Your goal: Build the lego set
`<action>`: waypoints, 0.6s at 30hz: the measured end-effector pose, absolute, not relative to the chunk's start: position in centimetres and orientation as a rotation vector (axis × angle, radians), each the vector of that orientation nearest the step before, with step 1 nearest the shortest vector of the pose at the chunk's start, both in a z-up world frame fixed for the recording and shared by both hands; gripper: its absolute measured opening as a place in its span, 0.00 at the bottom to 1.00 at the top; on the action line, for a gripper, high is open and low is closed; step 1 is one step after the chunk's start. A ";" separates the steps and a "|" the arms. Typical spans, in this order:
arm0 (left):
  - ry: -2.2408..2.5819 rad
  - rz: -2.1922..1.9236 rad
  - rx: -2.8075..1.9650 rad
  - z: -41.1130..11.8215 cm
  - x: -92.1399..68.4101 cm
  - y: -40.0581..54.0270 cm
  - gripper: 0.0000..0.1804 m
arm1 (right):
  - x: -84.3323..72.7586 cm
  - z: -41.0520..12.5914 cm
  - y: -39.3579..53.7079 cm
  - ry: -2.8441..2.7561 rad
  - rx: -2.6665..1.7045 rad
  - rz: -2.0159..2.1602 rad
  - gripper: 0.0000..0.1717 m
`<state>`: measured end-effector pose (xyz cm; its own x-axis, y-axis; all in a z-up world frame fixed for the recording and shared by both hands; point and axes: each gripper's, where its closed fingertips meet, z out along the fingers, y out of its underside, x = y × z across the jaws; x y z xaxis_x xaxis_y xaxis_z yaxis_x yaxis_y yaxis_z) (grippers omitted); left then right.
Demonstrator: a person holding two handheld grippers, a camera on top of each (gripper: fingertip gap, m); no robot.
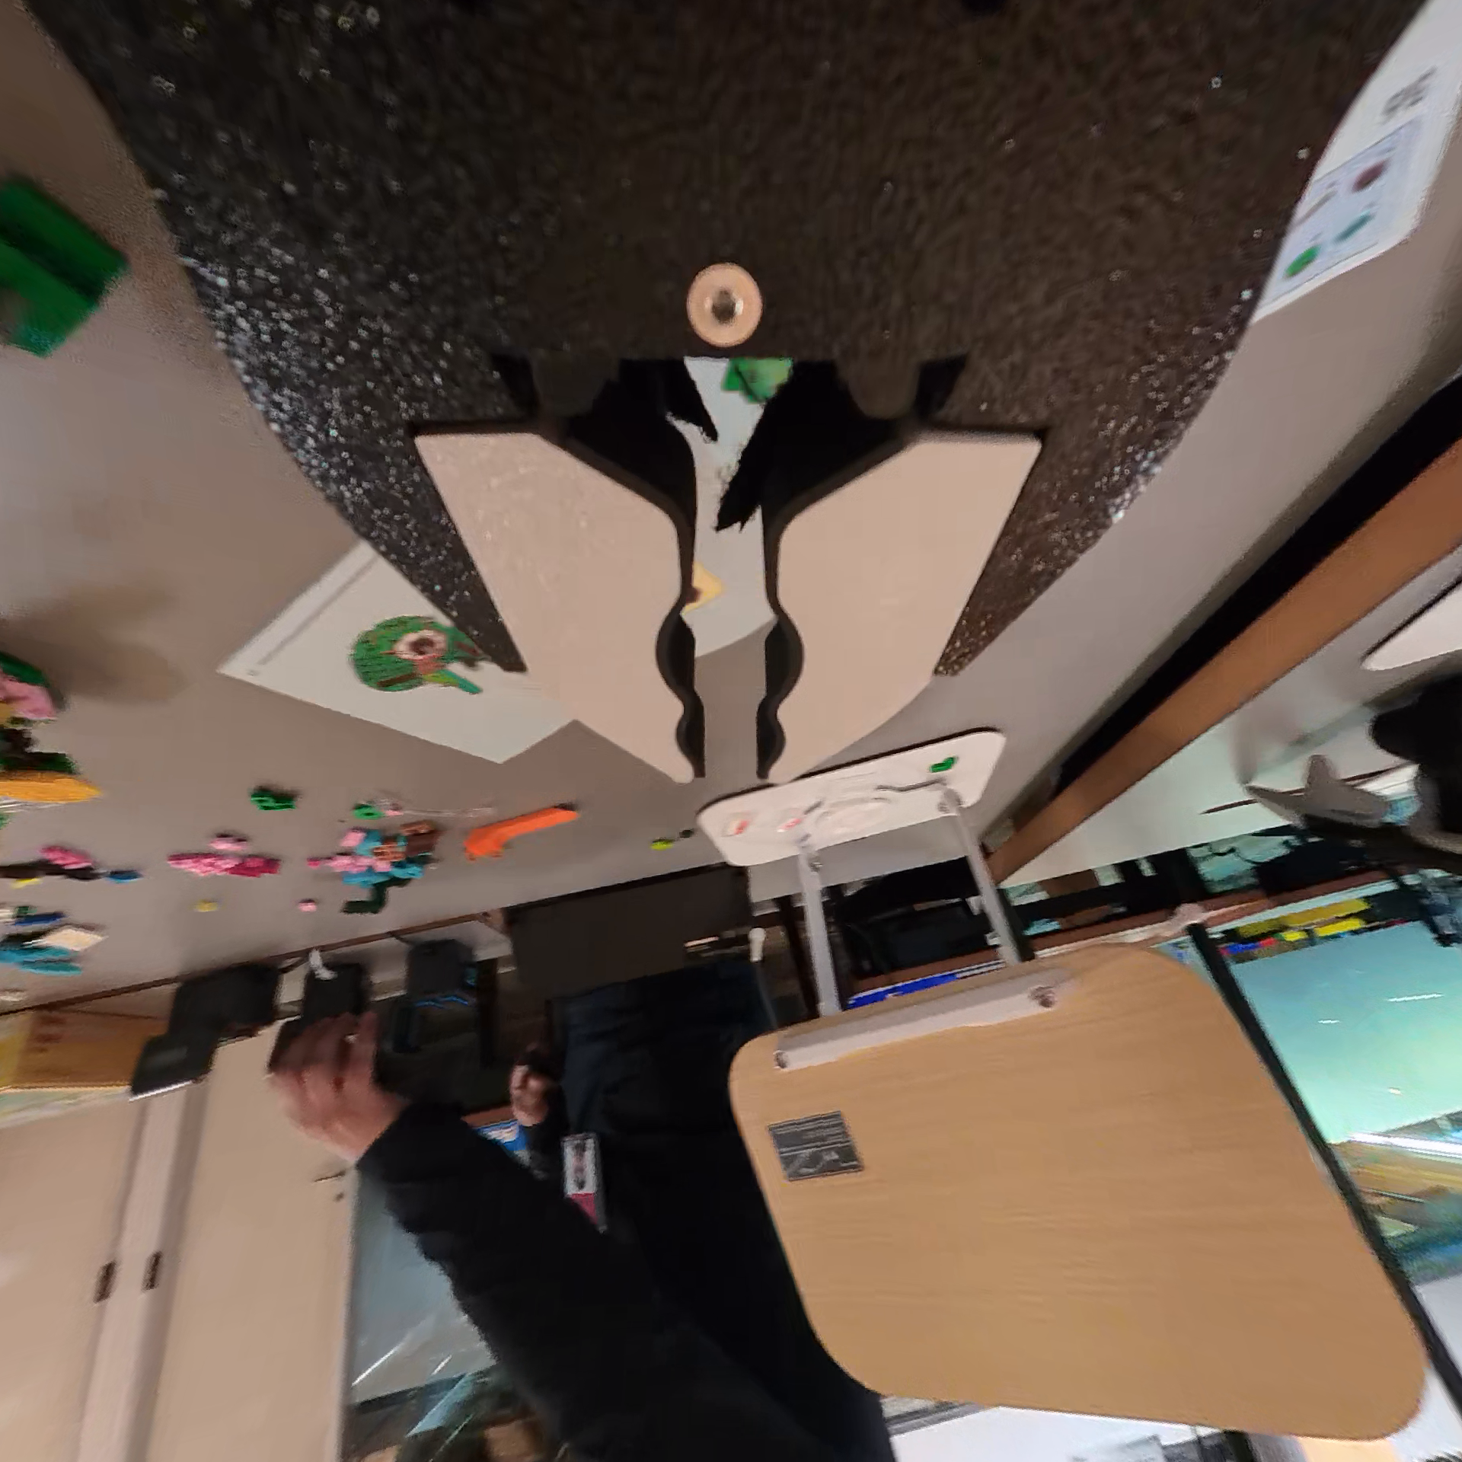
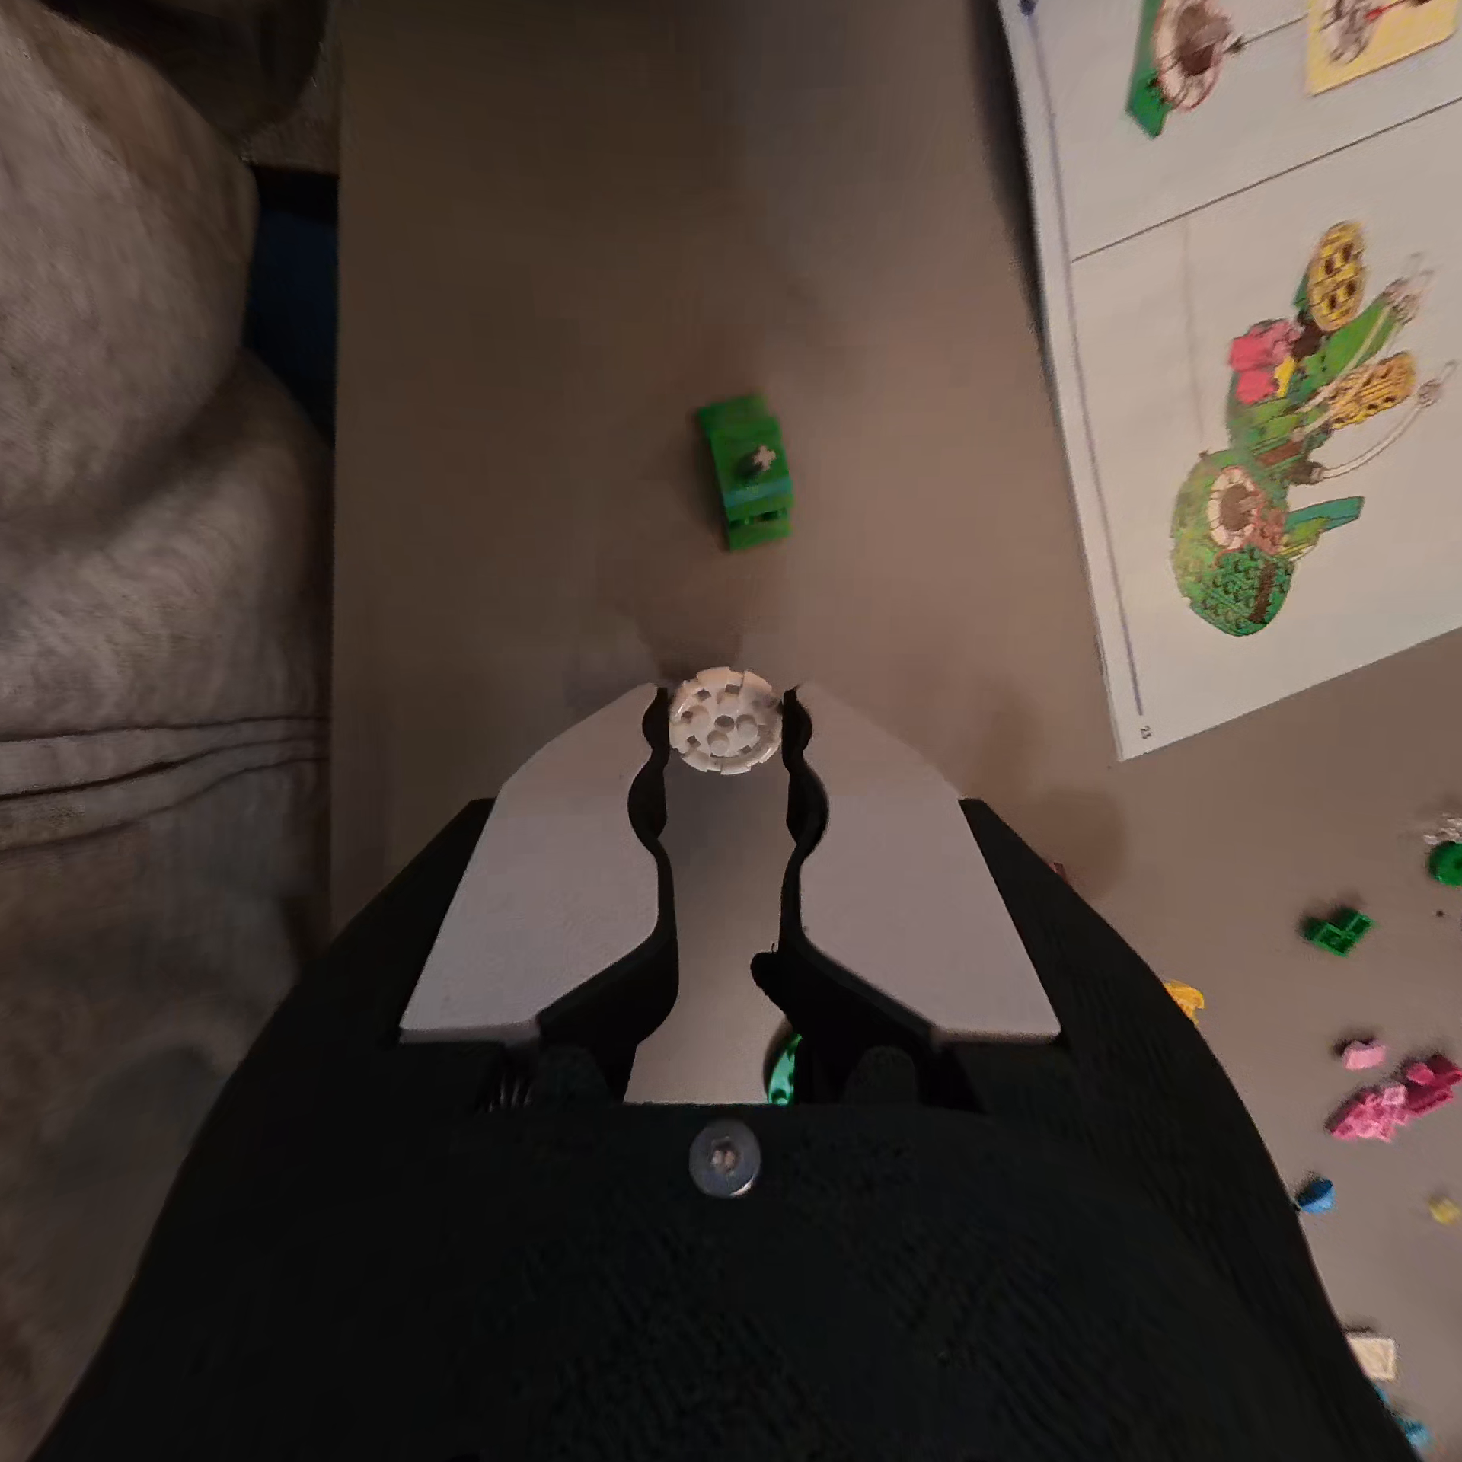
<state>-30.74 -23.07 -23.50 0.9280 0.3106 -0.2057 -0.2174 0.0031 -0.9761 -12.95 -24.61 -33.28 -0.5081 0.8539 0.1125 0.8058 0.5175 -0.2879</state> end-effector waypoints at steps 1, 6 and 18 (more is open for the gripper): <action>-0.095 0.452 -1.517 -23.5 -31.4 -23.3 0.07 | -12.8 -33.6 -24.7 -2.530 -1.400 0.273 0.15; -0.135 0.490 -1.454 -22.7 -32.3 -24.2 0.04 | -12.7 -34.4 -24.8 -2.558 -1.380 0.234 0.15; -0.069 0.473 -1.456 -23.0 -31.3 -23.7 0.04 | -13.4 -33.9 -24.8 -2.466 -1.375 0.380 0.23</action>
<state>-31.26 -23.67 -22.98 0.9064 0.3494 -0.2373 -0.2677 0.0407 -0.9626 -13.38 -24.76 -33.86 -0.5015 0.8563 0.1234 0.7794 0.5091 -0.3652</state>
